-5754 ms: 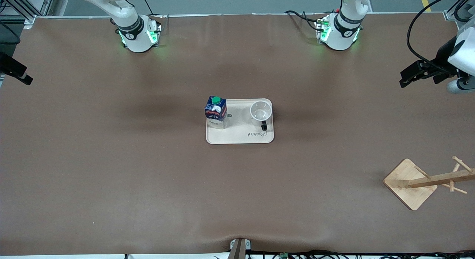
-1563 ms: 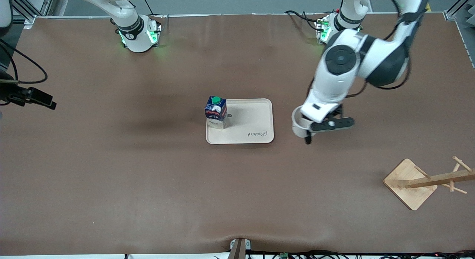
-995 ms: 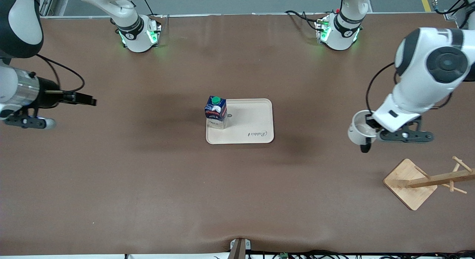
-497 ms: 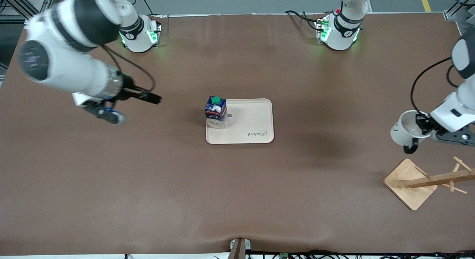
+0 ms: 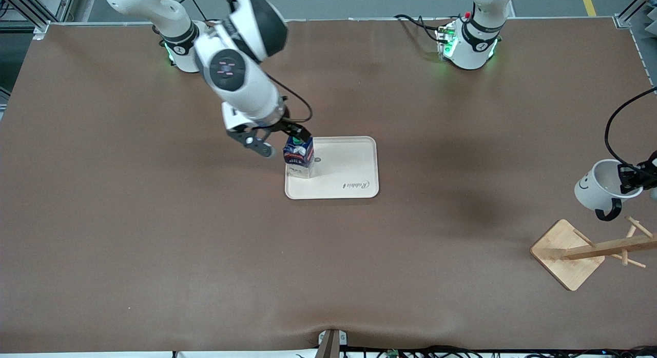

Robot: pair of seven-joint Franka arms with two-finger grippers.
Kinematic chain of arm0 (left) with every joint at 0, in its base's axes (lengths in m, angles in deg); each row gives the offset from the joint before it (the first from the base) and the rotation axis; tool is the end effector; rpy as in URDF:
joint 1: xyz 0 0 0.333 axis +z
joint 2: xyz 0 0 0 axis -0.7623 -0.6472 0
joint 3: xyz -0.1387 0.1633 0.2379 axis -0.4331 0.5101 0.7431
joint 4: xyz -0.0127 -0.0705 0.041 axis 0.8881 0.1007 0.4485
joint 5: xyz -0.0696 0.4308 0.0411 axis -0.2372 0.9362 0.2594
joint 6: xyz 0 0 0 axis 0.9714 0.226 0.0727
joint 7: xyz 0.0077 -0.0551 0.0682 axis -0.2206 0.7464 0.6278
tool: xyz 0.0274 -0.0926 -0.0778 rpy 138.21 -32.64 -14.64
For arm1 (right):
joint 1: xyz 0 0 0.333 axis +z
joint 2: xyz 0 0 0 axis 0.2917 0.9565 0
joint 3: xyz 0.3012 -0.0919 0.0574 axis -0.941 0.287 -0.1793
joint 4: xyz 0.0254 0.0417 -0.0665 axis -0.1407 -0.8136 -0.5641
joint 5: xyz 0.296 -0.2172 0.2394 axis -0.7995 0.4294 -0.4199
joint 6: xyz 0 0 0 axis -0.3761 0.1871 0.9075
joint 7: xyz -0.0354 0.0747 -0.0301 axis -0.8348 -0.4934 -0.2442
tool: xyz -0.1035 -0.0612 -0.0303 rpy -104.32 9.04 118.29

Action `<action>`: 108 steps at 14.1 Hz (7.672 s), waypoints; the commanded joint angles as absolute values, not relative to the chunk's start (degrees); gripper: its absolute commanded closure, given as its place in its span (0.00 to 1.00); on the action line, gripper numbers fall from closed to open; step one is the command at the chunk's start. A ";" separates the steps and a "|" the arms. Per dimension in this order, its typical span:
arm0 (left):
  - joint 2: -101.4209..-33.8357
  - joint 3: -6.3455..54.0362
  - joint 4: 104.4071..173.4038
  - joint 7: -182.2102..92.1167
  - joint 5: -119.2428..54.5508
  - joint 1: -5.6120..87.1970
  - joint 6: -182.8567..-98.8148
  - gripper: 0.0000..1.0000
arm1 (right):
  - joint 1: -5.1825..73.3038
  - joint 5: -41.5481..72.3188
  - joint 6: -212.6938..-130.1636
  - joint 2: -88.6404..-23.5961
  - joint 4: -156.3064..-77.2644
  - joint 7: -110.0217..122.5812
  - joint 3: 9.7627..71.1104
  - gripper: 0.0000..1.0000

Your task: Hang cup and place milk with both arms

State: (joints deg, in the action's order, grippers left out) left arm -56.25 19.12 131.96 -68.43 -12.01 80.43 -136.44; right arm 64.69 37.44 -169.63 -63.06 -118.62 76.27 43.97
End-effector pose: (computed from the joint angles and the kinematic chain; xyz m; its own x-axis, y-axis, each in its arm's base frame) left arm 0.6806 0.1308 0.4751 0.9739 -0.2106 0.0846 -0.1994 -0.9720 -0.1244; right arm 0.5078 0.4408 0.3670 0.8297 -0.5223 -0.1967 -0.5356 -0.8443 -0.0173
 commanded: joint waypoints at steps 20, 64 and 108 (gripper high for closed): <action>-63.54 18.18 124.45 -77.78 -16.41 85.70 -140.22 0.00 | 51.71 39.22 -142.52 -60.67 -101.17 71.31 45.09 1.00; -34.18 37.69 135.79 -48.77 -21.42 52.66 -113.67 0.00 | 17.40 49.59 -150.31 -67.90 -101.66 14.91 45.01 0.00; -37.35 35.40 130.60 -47.02 -22.91 53.18 -110.24 0.00 | 15.99 49.07 -138.86 -81.78 -109.78 15.79 44.48 0.00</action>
